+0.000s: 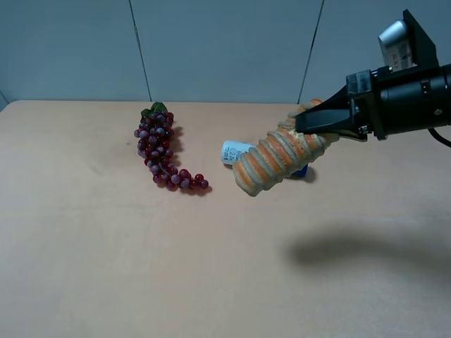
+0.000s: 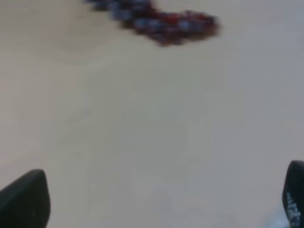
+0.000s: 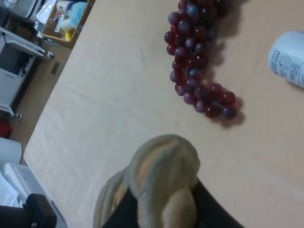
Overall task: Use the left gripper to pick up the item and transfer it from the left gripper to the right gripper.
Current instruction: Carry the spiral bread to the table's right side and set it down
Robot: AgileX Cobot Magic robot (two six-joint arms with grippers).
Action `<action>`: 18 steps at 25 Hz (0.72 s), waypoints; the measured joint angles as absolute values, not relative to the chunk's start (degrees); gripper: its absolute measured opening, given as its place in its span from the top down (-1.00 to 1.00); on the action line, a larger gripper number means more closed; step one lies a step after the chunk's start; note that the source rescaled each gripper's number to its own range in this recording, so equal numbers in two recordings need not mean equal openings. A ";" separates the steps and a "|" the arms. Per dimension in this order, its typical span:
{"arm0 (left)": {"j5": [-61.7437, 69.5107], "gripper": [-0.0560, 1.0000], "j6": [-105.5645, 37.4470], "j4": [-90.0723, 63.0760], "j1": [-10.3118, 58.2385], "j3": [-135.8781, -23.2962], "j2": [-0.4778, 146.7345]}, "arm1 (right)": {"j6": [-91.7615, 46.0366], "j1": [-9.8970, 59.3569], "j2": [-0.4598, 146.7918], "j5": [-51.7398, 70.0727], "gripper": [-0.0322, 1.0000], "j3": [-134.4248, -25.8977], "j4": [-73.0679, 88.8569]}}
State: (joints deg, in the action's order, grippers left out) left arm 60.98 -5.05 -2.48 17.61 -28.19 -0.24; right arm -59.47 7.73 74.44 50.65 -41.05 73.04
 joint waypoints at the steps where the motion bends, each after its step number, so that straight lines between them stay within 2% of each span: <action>1: 60.98 -0.93 -5.05 -2.48 14.72 -28.19 -0.24 | -58.79 7.73 74.44 50.62 0.93 -41.05 72.28; 6: 60.98 -0.93 -5.05 -2.54 2.32 -28.19 -0.24 | -53.93 7.73 74.44 49.86 0.93 -41.05 67.02; 10: 60.98 -0.93 -4.99 -2.54 -4.11 -28.19 -0.24 | -48.42 7.73 74.44 49.86 0.93 -41.05 62.55; 18: 60.87 -0.93 -4.99 -2.54 -5.64 -28.19 -0.24 | -30.96 7.73 75.67 51.21 0.94 -44.22 46.10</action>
State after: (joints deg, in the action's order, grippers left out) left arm 60.87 -4.99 -2.54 -5.64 -28.19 -0.24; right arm -30.96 7.73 75.67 51.21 -44.22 46.10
